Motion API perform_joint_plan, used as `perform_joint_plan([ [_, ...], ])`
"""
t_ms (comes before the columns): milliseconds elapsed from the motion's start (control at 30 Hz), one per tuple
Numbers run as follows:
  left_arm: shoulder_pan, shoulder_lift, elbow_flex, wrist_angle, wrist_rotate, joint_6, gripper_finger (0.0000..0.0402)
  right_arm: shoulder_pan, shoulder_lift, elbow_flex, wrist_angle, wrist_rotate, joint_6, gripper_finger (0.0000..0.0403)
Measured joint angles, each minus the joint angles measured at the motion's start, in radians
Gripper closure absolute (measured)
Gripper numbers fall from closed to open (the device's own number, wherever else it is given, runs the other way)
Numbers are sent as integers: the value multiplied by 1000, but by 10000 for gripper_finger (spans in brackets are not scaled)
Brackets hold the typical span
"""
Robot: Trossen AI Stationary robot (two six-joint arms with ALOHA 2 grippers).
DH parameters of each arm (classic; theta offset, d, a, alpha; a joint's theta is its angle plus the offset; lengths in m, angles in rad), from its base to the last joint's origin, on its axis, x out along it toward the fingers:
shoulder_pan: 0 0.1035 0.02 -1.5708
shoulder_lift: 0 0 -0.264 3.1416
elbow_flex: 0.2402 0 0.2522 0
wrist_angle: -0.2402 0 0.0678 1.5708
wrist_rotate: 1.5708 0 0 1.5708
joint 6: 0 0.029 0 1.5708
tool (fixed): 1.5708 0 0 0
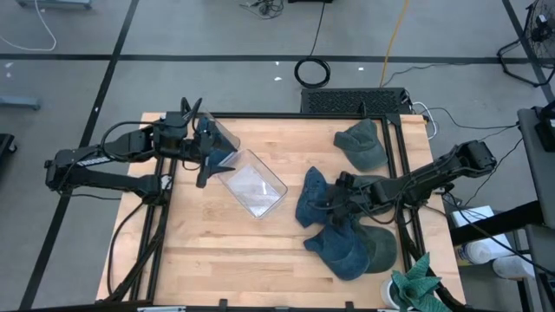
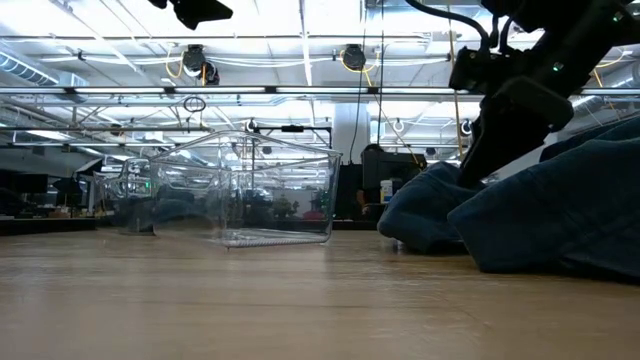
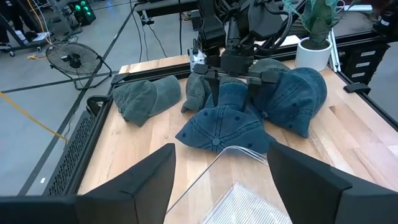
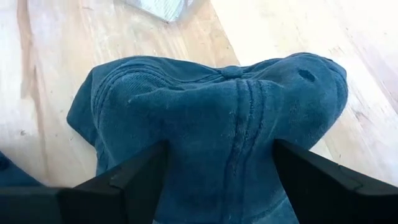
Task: Pick & Place hat
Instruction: Put the top blue cap into the top transparent bin
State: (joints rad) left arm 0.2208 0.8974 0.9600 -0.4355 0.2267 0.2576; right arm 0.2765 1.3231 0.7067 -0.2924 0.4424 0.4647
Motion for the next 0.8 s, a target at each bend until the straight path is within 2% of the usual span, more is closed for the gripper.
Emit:
perform_joint_plan([
  [167, 0, 0, 0, 0, 0, 0, 148, -7, 0, 0, 0, 0, 3, 124],
  [500, 0, 0, 0, 0, 0, 0, 132, -7, 0, 0, -2, -1, -4, 126],
  [800, 0, 0, 0, 0, 0, 0, 139, -7, 0, 0, -4, -1, -5, 180],
])
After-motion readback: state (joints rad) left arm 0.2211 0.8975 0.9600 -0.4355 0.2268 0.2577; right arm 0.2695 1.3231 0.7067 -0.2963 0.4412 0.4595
